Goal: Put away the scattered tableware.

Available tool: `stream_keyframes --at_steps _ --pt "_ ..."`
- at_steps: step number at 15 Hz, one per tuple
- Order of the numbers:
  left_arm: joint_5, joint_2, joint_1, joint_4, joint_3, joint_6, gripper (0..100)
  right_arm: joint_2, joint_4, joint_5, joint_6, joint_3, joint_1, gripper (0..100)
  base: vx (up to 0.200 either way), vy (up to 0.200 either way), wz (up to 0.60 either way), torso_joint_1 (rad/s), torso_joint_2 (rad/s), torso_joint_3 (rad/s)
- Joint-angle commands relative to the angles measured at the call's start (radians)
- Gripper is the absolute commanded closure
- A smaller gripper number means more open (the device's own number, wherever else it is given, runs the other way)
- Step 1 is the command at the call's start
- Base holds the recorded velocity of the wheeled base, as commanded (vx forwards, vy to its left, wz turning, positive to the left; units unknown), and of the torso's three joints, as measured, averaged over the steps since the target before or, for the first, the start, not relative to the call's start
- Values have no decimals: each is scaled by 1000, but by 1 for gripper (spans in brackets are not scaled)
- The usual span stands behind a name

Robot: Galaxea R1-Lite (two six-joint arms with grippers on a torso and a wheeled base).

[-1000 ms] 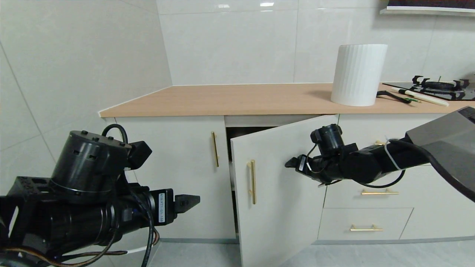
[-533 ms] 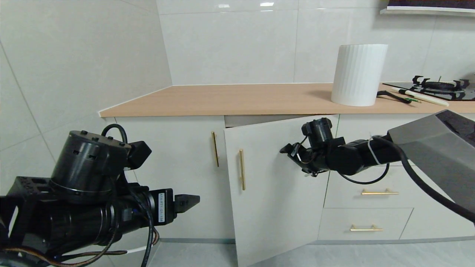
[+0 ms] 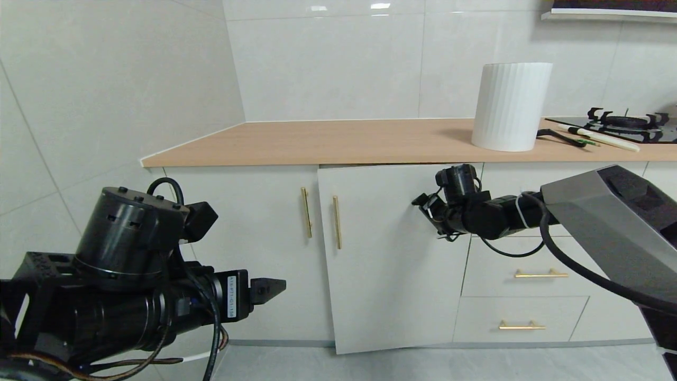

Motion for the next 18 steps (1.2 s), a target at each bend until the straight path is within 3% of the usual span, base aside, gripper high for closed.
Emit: stream_keyframes --at_steps 1,18 --pt "1 1 0 0 1 -1 0 20 -1 -4 5 -20 -15 0 0 0 0 0 0 0" --pt "1 1 0 0 1 -1 0 38 2 -22 19 -53 -42 0 0 0 0 0 0 0"
